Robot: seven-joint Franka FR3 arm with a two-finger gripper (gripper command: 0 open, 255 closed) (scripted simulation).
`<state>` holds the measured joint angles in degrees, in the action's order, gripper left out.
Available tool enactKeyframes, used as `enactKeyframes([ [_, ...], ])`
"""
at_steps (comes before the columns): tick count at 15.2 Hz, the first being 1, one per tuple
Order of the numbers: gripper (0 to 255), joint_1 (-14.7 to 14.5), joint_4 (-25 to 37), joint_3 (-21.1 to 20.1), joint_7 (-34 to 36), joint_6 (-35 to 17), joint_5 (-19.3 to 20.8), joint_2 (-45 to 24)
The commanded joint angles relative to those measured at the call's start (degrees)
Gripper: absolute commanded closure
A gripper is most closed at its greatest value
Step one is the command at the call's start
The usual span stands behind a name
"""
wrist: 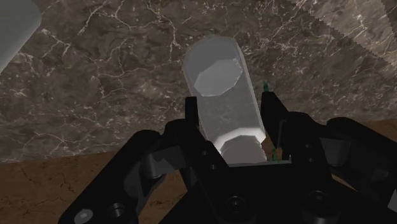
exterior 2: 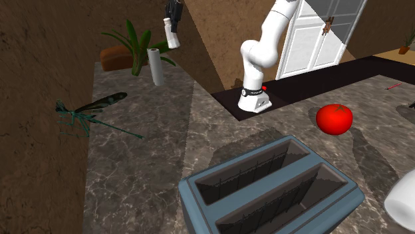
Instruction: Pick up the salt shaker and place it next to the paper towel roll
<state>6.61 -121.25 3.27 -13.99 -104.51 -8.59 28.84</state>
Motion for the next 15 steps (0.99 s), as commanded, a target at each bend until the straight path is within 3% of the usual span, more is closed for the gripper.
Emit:
enactKeyframes([
  [1,255,0.8,0.4,2.2,-2.8,0.4,0.5,-0.5],
  [12,255,4.4,9.0,14.7,-18.4,3.5,1.3,-8.4],
  [15,255,4.7,8.1,15.5,-19.7,2.3,1.3,-8.9],
])
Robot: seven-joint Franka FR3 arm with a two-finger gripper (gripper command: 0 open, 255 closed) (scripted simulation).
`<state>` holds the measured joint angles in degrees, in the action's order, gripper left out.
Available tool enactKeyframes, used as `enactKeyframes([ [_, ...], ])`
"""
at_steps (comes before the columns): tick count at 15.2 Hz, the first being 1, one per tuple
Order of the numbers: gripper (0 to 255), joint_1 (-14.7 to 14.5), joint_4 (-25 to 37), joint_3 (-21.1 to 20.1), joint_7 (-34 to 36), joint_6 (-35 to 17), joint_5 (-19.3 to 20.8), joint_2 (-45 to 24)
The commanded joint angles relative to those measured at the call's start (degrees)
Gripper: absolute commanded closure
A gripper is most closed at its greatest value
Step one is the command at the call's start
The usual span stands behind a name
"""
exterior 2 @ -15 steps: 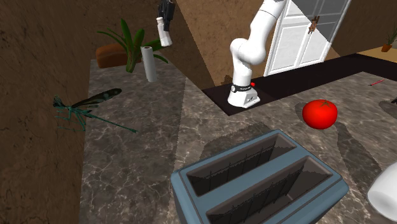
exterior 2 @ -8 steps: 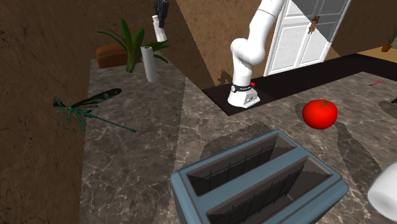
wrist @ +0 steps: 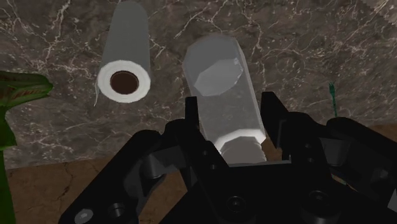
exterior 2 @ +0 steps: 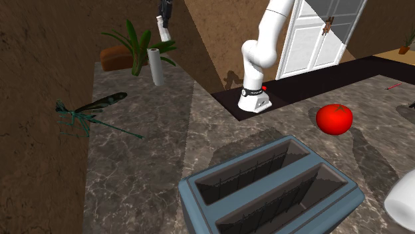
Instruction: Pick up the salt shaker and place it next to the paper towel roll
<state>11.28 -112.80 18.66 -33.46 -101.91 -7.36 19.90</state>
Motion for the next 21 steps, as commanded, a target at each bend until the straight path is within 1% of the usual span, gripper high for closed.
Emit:
enactKeyframes([
  [1,255,0.1,-1.3,0.1,-0.4,-1.1,0.0,0.2],
  [21,255,0.3,-16.3,0.9,-3.5,-16.1,-0.7,-0.1],
])
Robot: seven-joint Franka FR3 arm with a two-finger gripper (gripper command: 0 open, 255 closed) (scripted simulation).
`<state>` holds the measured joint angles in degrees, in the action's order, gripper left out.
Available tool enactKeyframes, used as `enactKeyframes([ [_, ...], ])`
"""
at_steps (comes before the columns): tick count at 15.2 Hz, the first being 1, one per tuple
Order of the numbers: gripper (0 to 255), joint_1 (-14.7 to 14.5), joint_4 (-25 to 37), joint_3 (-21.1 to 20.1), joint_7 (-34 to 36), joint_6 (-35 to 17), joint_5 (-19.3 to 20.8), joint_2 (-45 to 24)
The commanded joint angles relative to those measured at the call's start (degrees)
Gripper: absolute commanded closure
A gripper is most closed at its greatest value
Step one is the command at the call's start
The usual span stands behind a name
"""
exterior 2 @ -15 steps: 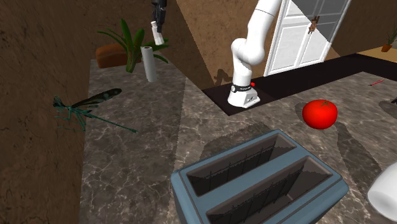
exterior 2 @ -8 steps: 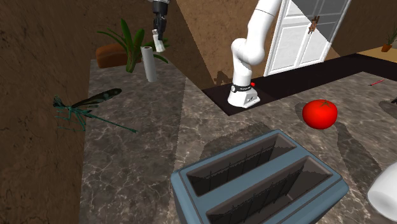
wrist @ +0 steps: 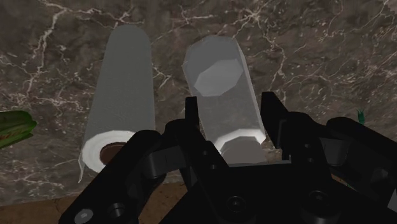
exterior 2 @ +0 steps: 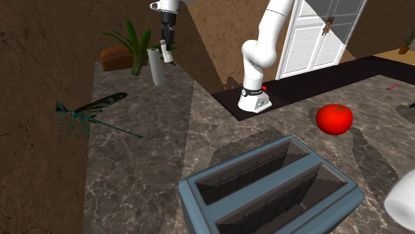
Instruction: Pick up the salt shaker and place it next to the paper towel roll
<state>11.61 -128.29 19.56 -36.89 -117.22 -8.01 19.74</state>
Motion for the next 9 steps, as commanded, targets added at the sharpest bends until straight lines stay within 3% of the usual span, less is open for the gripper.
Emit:
enactKeyframes([
  [1,255,0.0,-1.5,0.0,-0.3,-1.6,-0.1,-0.1],
  [9,255,-0.3,-6.1,0.7,-2.1,-7.7,-1.2,-1.8],
])
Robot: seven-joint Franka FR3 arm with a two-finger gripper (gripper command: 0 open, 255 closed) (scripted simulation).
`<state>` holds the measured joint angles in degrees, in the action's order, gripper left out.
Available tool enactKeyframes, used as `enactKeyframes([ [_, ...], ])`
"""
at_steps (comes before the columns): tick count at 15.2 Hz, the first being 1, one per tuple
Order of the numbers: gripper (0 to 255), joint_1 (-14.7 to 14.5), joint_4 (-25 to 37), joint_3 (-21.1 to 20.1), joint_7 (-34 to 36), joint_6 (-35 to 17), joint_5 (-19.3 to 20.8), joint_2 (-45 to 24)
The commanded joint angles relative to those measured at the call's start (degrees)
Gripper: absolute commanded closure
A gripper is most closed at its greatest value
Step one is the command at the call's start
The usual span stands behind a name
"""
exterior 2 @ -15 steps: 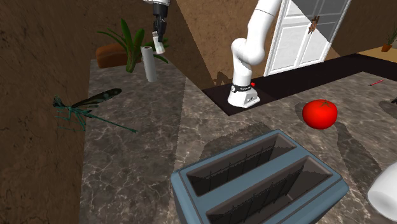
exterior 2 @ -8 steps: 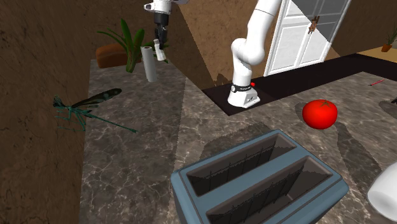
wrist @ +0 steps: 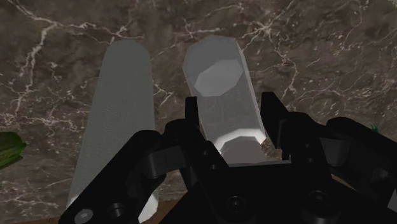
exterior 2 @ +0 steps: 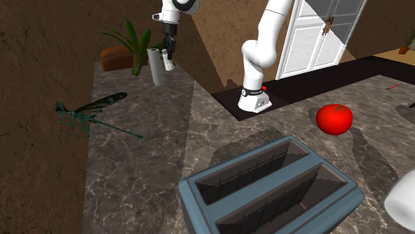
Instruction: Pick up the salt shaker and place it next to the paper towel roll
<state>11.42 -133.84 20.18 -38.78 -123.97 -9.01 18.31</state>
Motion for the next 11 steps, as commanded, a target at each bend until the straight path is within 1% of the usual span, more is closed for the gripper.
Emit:
enactKeyframes([
  [1,255,-0.1,-1.1,0.2,-0.5,-1.7,-0.4,-0.6],
  [11,255,-0.9,-5.7,1.2,-3.7,-9.5,-3.0,-4.3],
])
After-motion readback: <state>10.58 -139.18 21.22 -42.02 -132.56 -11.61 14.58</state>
